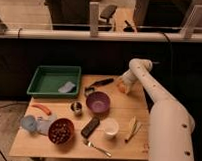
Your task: Place apple in paper cup
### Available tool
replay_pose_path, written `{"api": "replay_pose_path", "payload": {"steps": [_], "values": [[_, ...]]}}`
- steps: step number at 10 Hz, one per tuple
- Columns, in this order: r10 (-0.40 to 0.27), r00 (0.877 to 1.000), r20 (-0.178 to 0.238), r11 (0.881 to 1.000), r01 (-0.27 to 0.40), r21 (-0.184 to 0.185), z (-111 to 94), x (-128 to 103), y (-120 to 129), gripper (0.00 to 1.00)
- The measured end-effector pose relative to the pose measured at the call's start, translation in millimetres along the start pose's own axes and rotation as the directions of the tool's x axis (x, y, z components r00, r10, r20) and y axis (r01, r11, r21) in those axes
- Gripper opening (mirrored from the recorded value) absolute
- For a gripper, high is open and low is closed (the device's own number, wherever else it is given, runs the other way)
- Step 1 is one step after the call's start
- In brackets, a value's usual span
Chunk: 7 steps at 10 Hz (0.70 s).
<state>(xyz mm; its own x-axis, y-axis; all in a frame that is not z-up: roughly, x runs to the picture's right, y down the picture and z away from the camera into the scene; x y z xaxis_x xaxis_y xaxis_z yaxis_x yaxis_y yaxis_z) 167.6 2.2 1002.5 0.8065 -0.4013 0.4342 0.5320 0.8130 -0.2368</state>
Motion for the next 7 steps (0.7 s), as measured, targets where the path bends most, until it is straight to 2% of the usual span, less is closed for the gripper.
{"api": "replay_pose_path", "payload": {"steps": [1,2,3,6,7], "values": [[0.0,1.0,0.0,1.0,0.0,0.001,0.1,0.0,-0.2,0.79],[-0.001,1.0,0.001,1.0,0.001,0.003,0.0,-0.1,-0.9,0.79],[0.0,1.0,0.005,1.0,0.0,0.007,-0.7,0.1,-2.3,0.75],[0.0,1.0,0.009,1.0,0.0,0.011,-4.5,-0.3,-5.0,0.5],[-0.001,1.0,0.009,1.0,0.001,0.012,-3.7,-0.9,-5.0,0.5]]}}
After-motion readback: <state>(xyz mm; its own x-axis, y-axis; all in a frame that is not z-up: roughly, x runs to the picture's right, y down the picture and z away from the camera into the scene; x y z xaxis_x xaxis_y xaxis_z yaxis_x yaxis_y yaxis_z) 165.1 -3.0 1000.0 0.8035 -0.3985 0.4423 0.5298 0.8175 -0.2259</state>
